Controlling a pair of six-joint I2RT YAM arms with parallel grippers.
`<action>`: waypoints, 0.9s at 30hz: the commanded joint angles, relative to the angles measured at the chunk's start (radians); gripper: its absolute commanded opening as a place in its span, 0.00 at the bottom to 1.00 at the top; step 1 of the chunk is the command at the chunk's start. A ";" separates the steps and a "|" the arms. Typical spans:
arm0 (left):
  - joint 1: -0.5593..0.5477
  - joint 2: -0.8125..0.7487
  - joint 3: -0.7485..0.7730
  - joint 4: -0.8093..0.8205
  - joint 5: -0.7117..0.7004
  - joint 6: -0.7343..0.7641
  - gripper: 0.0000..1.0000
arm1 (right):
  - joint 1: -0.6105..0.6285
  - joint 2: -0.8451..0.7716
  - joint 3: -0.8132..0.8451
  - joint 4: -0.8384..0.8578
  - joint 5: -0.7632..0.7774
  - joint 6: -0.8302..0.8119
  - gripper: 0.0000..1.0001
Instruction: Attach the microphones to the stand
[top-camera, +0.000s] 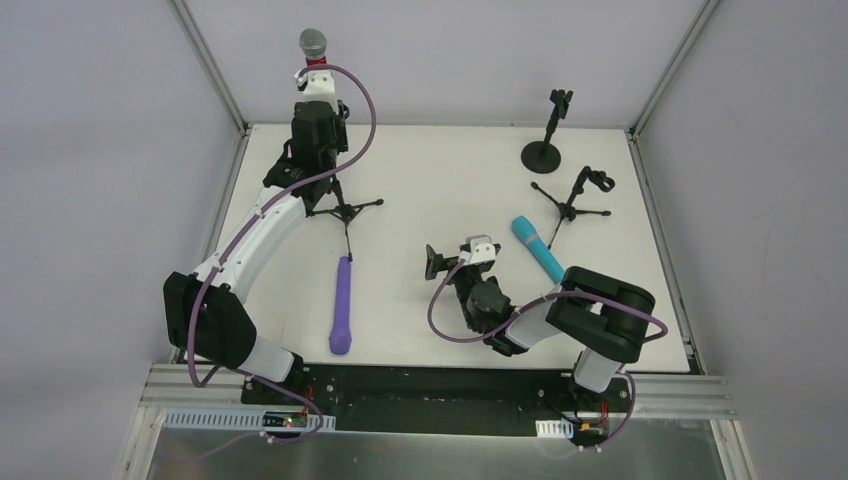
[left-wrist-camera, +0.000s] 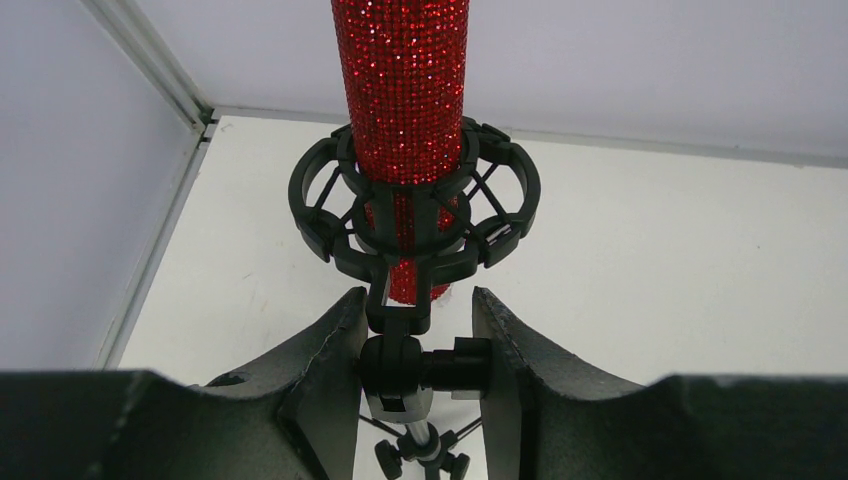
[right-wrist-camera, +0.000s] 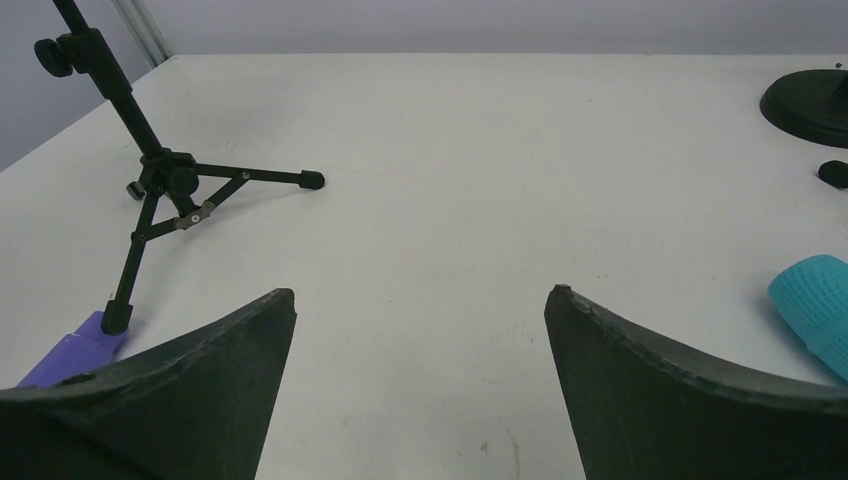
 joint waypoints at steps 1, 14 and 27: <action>0.027 0.011 0.054 0.099 -0.109 -0.027 0.00 | -0.003 0.003 0.032 0.042 0.015 -0.010 0.99; 0.107 0.039 0.084 0.086 -0.189 -0.058 0.00 | -0.004 0.017 0.042 0.040 0.008 -0.023 0.99; 0.107 0.088 0.051 0.171 -0.321 -0.105 0.00 | -0.003 0.029 0.050 0.041 0.004 -0.029 0.99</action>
